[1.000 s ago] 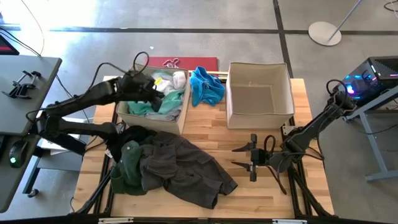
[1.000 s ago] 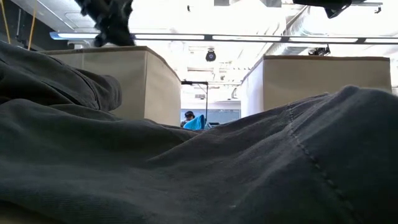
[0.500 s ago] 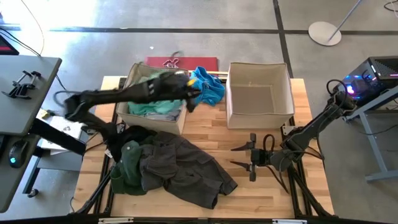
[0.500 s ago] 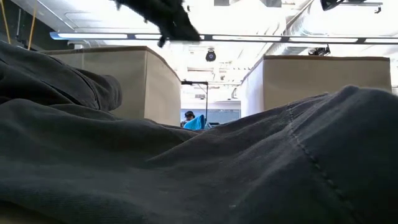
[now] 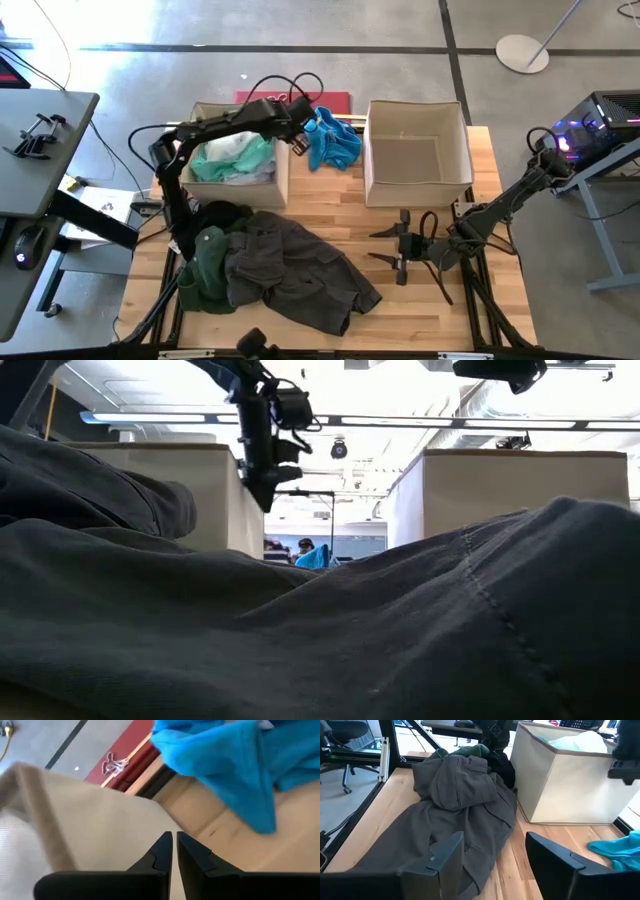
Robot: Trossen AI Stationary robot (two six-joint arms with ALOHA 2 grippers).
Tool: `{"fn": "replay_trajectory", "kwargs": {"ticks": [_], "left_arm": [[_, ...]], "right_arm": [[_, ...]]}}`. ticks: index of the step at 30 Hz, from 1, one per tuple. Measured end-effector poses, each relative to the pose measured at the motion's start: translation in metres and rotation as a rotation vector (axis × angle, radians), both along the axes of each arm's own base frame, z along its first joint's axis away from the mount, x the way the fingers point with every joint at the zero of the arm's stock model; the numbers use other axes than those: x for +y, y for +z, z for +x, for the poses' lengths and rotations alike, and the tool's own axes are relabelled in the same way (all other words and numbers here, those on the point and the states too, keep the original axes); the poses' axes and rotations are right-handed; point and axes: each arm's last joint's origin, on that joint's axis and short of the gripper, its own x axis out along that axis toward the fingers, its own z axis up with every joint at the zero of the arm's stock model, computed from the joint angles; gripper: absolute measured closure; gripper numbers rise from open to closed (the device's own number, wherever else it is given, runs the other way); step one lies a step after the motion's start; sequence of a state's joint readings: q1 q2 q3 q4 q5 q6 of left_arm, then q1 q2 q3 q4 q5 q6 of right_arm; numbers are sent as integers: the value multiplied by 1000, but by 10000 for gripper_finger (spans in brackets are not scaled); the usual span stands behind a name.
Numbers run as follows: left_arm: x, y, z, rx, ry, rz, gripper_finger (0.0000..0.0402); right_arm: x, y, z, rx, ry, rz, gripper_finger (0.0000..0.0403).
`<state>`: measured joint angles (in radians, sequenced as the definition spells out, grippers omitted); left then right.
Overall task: Sort clothes
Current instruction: Put the blue shorts into the left laundry organizer
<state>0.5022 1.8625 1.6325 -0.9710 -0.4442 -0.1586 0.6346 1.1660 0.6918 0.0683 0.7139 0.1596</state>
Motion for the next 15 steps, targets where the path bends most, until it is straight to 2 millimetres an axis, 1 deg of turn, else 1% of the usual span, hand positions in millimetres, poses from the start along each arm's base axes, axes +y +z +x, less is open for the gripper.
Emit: {"fn": "replay_trajectory", "kwargs": {"ticks": [2, 4, 8, 10, 12, 15], "left_arm": [[-3, 7, 2, -50, -6, 21, 389], [-9, 15, 7, -125, -52, 23, 391], [-21, 22, 32, -298, -223, 19, 392], [-27, 22, 47, -398, -282, 26, 392], [-27, 18, 59, -466, -271, 45, 392], [-20, 5, 72, -519, -235, 69, 384]], "right_arm": [[0, 0, 0, 0, 0, 0, 202], [0, 0, 0, 0, 0, 0, 202], [0, 0, 0, 2, 0, -3, 202], [0, 0, 0, 2, 0, -3, 202], [0, 0, 0, 2, -1, -1, 202], [0, -1, 0, 10, -8, 13, 202]]}}
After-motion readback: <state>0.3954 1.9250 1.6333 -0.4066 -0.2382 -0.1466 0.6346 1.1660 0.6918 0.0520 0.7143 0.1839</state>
